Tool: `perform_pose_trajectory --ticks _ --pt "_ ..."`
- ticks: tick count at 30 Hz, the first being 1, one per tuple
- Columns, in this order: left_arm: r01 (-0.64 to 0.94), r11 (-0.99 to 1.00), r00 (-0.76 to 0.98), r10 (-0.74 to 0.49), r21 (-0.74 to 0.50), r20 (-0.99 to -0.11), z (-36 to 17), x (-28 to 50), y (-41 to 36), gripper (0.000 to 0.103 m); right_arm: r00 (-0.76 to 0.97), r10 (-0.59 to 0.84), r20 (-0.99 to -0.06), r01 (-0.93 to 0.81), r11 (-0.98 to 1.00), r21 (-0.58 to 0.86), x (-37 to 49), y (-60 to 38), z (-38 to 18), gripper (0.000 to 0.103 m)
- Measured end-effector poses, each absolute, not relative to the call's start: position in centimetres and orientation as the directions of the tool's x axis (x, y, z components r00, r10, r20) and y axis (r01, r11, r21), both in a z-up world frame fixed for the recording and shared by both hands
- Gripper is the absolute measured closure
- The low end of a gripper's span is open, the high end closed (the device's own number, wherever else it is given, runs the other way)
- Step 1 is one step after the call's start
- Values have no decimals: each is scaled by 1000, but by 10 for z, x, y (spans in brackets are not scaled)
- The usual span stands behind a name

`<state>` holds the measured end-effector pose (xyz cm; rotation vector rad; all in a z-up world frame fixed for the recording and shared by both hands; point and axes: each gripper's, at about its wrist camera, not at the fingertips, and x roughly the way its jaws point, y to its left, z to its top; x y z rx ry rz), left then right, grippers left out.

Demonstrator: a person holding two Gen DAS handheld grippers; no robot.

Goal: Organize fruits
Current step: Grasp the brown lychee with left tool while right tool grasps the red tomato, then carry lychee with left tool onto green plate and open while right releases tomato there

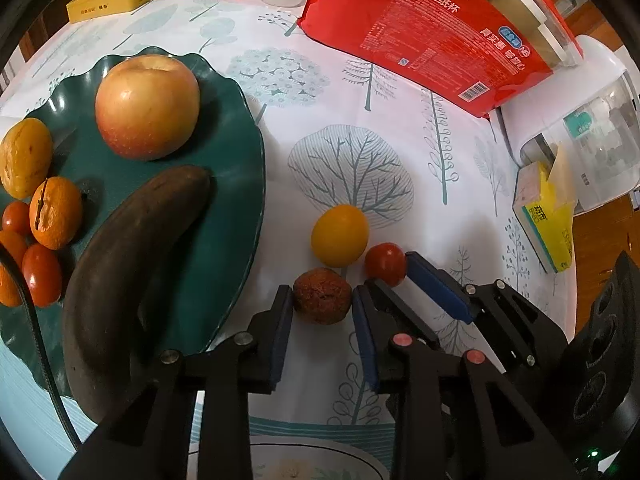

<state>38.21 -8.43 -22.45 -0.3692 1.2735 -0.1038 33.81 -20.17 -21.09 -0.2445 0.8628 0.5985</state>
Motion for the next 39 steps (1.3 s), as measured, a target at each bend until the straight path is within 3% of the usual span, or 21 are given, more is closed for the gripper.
perform_pose_trajectory --ticks 21,39 --pt "-87 922 330 -331 -378 -884 -201 359 -84 76 518 340 -785 -499 866 45 318 -224 -198 78" --pt "-79 914 355 -346 -397 -868 -174 288 -25 76 489 299 -820 -412 907 86 258 -206 -184 78"
